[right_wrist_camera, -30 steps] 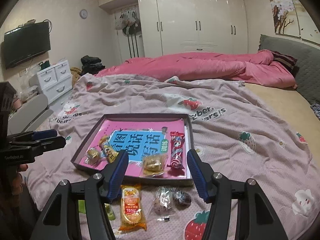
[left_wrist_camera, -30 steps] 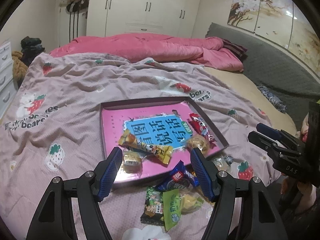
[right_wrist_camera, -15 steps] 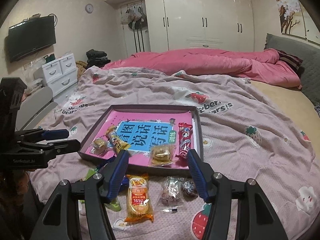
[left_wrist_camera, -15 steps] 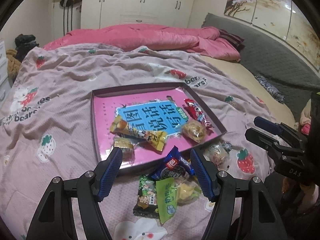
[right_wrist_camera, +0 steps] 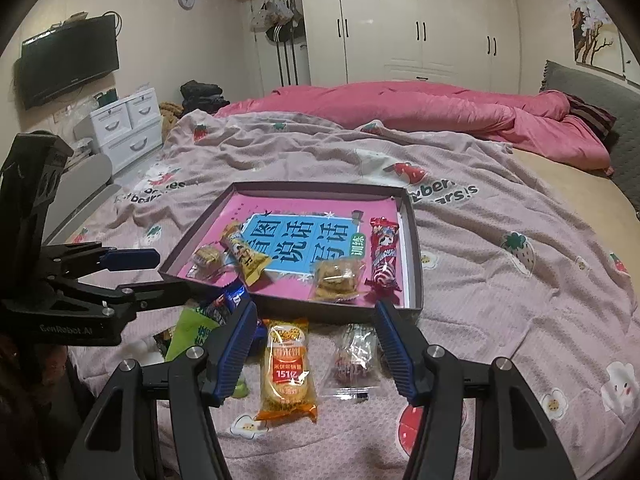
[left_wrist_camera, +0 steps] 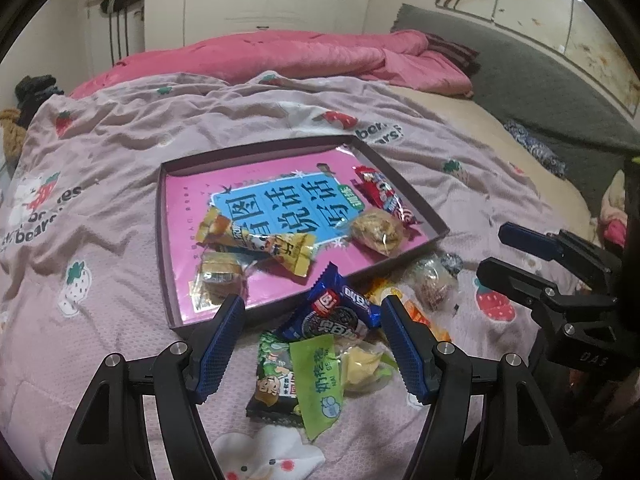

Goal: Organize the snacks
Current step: 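Grasp the blue biscuit pack with the left gripper while the right grasps the yellow rice-cracker bag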

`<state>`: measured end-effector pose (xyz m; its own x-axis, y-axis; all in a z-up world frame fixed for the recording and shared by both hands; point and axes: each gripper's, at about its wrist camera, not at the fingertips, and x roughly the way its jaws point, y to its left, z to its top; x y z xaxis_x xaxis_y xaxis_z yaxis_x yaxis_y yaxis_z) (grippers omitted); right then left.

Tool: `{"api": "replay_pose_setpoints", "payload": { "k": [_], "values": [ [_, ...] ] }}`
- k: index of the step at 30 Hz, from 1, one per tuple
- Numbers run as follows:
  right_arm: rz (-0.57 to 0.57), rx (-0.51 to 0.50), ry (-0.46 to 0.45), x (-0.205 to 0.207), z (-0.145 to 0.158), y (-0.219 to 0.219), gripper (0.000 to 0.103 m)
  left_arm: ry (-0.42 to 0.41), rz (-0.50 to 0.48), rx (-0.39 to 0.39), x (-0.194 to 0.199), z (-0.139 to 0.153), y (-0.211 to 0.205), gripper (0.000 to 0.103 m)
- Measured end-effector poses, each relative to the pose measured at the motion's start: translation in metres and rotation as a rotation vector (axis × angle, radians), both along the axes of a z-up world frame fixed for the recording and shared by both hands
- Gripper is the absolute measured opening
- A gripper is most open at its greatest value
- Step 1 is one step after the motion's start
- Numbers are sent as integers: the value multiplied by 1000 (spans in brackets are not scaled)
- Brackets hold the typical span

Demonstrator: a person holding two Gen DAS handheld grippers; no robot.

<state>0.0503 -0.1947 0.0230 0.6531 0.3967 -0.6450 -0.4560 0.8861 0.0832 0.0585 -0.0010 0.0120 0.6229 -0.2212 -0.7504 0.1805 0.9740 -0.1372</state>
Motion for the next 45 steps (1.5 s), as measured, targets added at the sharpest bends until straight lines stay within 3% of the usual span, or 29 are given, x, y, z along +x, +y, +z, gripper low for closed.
{"api": "replay_pose_setpoints", "payload": {
  "k": [34, 45],
  "values": [
    [90, -158, 142, -6, -46, 19, 60, 52, -150, 213, 12, -38, -48, 72],
    [117, -181, 184, -4, -60, 24, 60, 93, -145, 211, 24, -50, -46, 72]
  ]
}}
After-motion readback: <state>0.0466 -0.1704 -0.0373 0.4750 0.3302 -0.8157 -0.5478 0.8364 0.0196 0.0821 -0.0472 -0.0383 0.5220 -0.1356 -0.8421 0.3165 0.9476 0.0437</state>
